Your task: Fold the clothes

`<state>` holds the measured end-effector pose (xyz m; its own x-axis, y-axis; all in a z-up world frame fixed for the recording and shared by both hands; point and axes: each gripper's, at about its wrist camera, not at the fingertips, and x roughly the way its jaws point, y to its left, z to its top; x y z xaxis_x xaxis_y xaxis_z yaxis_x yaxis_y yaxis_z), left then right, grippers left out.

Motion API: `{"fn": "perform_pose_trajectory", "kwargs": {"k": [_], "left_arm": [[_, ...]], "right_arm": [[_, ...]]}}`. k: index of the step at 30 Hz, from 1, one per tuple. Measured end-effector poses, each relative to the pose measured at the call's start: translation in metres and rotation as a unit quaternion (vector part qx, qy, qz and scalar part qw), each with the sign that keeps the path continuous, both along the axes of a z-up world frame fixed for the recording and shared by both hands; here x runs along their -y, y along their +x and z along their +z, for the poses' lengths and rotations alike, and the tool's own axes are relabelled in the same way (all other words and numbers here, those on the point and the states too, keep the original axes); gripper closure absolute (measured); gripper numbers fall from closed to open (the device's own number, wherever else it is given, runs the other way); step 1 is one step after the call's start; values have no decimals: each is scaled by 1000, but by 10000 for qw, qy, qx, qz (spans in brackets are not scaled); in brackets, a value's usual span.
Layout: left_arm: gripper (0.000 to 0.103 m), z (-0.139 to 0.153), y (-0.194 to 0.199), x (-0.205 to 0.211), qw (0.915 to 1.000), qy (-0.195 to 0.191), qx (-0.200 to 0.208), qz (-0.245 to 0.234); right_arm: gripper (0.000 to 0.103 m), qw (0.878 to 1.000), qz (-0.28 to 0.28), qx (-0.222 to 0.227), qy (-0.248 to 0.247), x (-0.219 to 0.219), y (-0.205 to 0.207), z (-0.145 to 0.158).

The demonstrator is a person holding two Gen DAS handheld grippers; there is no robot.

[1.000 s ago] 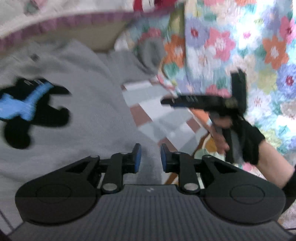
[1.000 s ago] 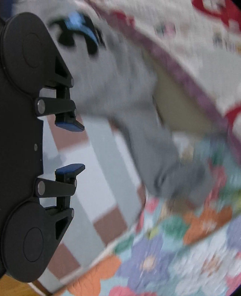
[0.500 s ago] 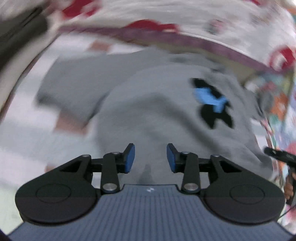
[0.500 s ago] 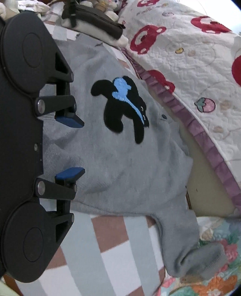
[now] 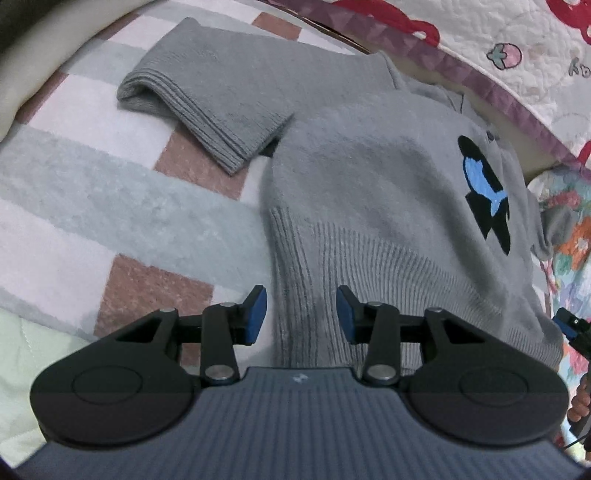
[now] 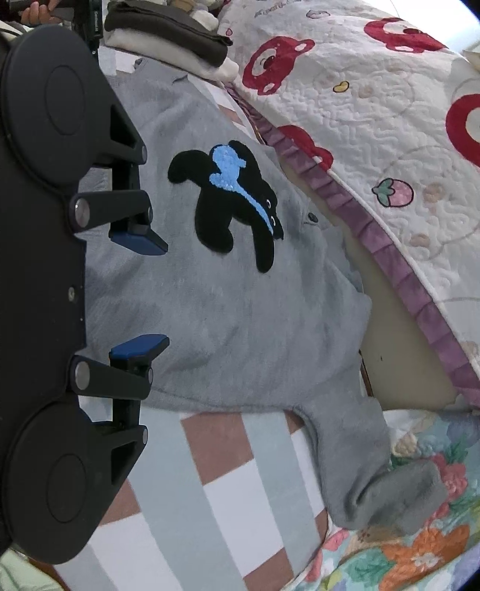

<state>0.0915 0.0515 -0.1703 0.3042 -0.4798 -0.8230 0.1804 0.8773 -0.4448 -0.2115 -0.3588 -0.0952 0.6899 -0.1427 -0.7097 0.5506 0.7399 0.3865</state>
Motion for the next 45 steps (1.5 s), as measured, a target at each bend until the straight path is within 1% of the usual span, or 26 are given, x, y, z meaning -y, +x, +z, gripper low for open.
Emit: {"fn": "perform_pose_trajectory", "kwargs": {"k": [4, 9, 12, 14, 16, 20, 22, 26, 29, 33, 35, 37, 39, 40, 41, 42, 43, 44, 45], "left_arm": [[62, 2, 0, 1, 9999, 33, 94, -35], [62, -2, 2, 2, 10000, 7, 35, -75], [62, -5, 2, 4, 9998, 118, 68, -113], [62, -5, 1, 3, 9996, 227, 137, -119], [62, -4, 0, 0, 9995, 240, 168, -95], [62, -3, -1, -4, 9997, 151, 169, -35], [62, -4, -1, -3, 9997, 139, 182, -41], [61, -4, -1, 2, 9995, 124, 247, -123], [61, -3, 0, 8, 9987, 202, 431, -191], [61, -2, 4, 11, 9973, 240, 652, -240], [58, -4, 4, 11, 9968, 267, 705, -278], [55, -8, 5, 11, 9972, 240, 619, -329], [55, -14, 6, 12, 9987, 60, 365, -341], [54, -17, 6, 13, 9991, -45, 249, -340], [53, -18, 5, 13, 9991, -102, 214, -339], [53, -17, 4, 15, 9989, -73, 272, -364], [56, -16, 3, 19, 9984, -8, 332, -446], [63, -15, 1, 23, 9975, 79, 451, -545], [87, -13, -1, 26, 9962, 162, 574, -642]], "right_arm": [[50, 10000, -68, -18, 13, -2, -3, 0], [50, 9999, 72, -75, -54, -12, 3, 2], [50, 9999, 89, -75, -25, -16, 3, 4], [50, 10000, 37, -41, -3, -17, -3, 7], [50, 10000, 5, -28, -31, -18, -10, 11], [50, 9999, 69, -103, -53, -21, -27, 14], [50, 9997, 216, -135, 0, -26, -36, 12], [50, 9974, 625, -222, 294, -36, -48, 2], [50, 9952, 811, -339, 419, -42, -51, -8], [50, 9945, 710, -486, 593, -39, -47, -23], [50, 9943, 592, -552, 690, -38, -45, -33], [50, 9943, 551, -595, 696, -40, -41, -41], [50, 9950, 541, -594, 592, -42, -36, -46], [54, 9958, 547, -539, 499, -42, -33, -46], [83, 9965, 554, -485, 406, -42, -30, -47], [94, 9974, 518, -394, 295, -40, -27, -42], [94, 9984, 464, -286, 175, -38, -24, -34], [94, 9990, 409, -179, 55, -36, -21, -27], [95, 9993, 353, -22, -114, -34, -19, -15]]}}
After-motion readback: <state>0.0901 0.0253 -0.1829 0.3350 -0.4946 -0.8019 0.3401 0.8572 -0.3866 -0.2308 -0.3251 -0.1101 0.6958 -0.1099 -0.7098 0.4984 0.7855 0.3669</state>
